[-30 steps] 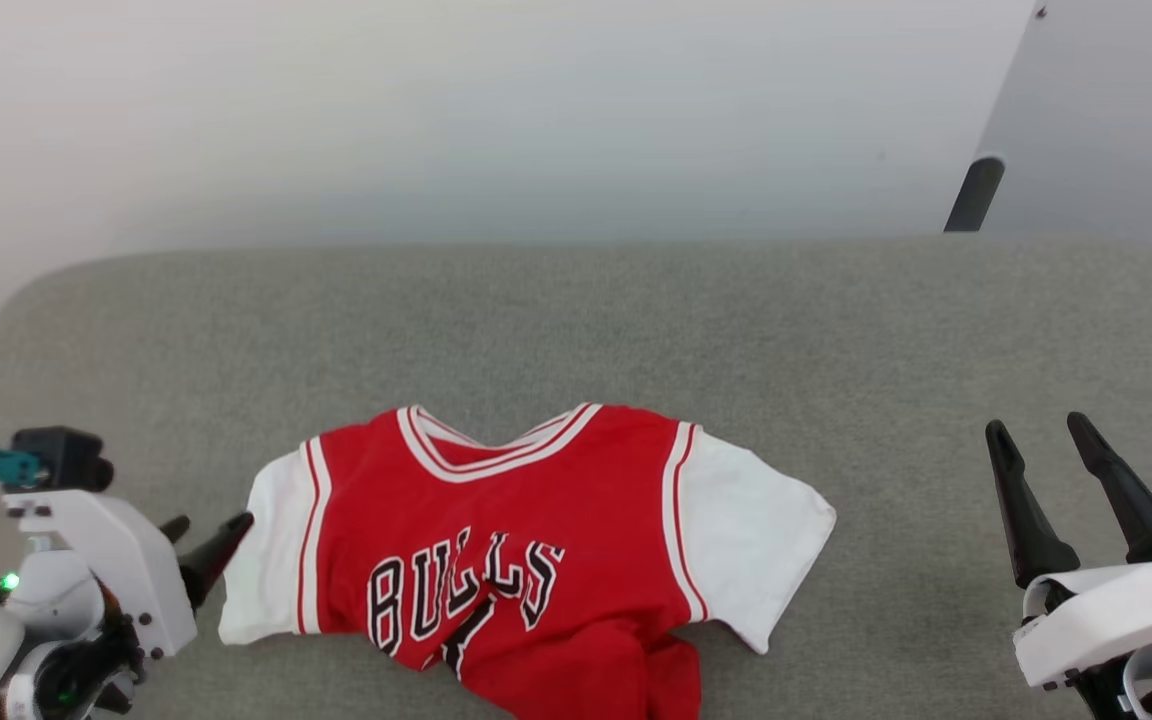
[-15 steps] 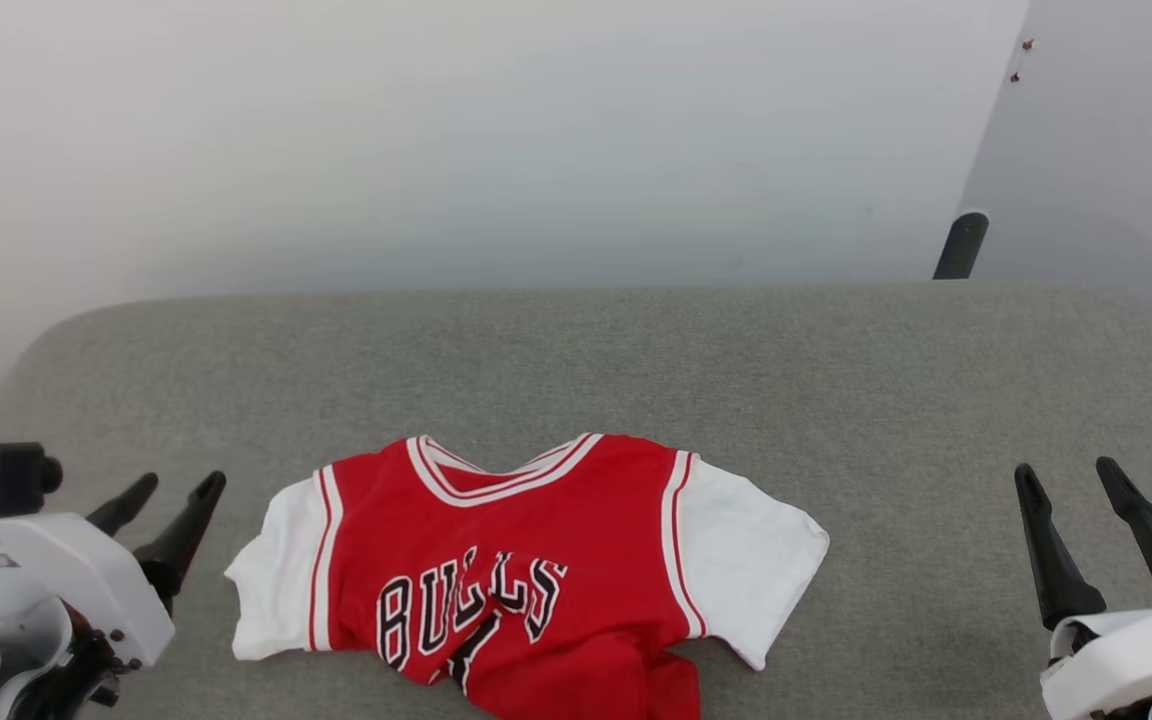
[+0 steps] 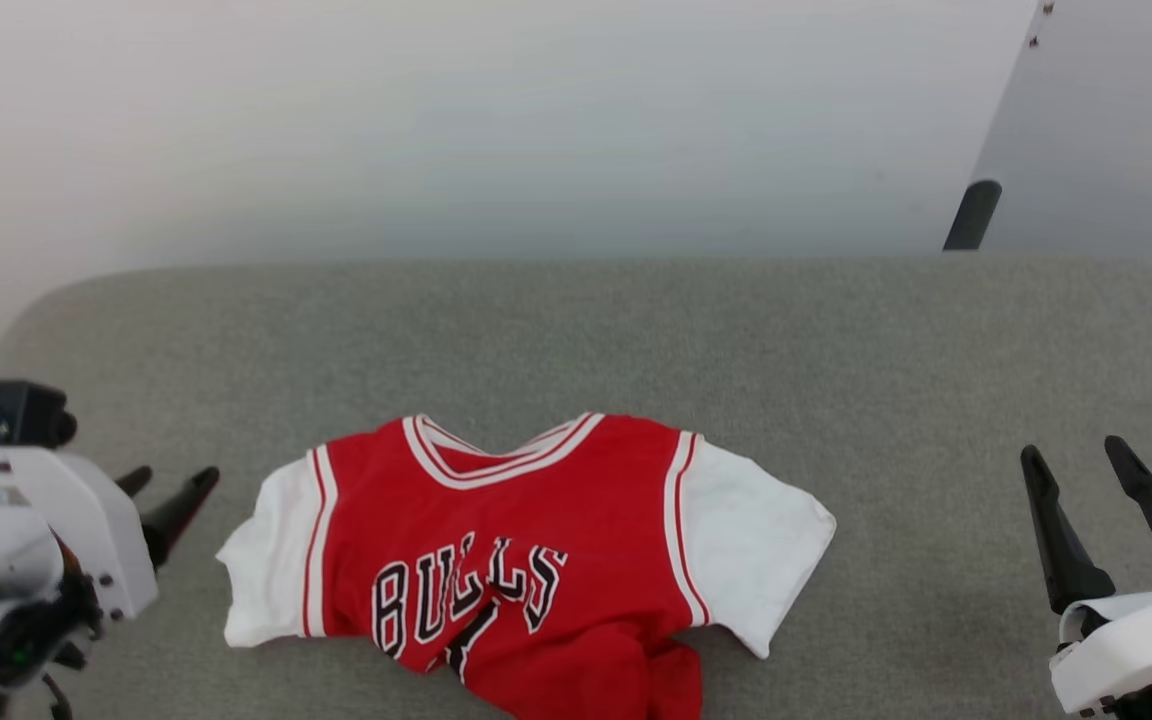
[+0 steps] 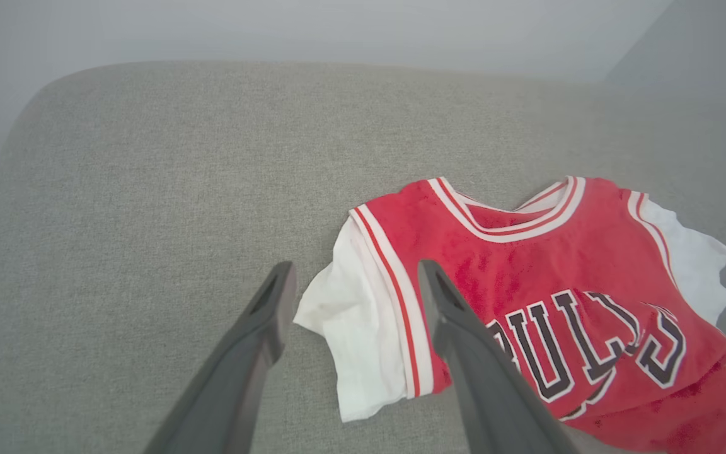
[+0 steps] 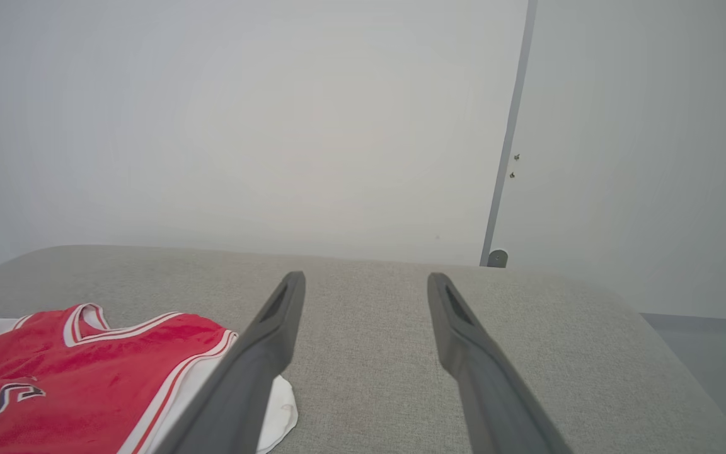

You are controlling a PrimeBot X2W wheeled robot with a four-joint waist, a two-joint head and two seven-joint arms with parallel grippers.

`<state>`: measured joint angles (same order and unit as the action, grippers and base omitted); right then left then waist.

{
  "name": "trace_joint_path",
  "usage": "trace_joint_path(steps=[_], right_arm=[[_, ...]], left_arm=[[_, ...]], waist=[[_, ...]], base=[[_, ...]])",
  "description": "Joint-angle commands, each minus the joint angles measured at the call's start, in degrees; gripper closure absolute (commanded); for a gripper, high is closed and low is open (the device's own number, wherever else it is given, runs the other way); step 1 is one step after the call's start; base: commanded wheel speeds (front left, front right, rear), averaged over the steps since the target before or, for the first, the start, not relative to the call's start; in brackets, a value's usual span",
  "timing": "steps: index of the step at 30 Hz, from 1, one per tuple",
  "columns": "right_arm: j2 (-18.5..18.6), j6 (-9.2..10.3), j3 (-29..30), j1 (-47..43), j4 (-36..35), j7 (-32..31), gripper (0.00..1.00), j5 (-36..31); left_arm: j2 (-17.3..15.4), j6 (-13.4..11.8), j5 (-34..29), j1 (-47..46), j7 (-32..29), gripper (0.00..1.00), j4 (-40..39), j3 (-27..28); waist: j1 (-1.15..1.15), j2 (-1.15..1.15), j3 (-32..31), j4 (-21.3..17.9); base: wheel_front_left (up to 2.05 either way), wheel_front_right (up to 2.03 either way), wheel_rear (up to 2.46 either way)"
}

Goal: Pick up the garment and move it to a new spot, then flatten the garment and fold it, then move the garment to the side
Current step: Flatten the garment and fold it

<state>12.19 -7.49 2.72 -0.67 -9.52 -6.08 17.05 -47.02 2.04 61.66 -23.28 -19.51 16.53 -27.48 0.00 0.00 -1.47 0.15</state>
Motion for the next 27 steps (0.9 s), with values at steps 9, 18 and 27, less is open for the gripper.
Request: trace_joint_path(steps=[9, 18, 27], right_arm=[[0.69, 0.00, -0.77, 3.08, -1.72, -0.42, 0.00, 0.19], [1.26, 0.00, -1.23, 5.52, -1.13, 0.33, 0.00, 0.35], [1.32, 0.00, -1.66, 6.50, -0.70, 0.18, 0.00, 0.08]], left_arm=[[0.76, 0.29, -0.74, -7.91, -7.52, 0.00, 8.41, -2.16], [3.20, 0.78, -0.81, -11.70, -11.39, 0.00, 16.21, -4.00], [4.51, 1.19, -2.58, -13.87, -14.58, 0.00, 21.01, -6.80]], waist=[[0.00, 0.00, 8.71, -2.26], [0.00, 0.00, 12.79, -3.19], [0.00, 0.00, 13.99, -3.23]], base=[[0.00, 0.00, 0.00], [0.00, 0.00, 0.00], [0.00, 0.00, 0.00]])
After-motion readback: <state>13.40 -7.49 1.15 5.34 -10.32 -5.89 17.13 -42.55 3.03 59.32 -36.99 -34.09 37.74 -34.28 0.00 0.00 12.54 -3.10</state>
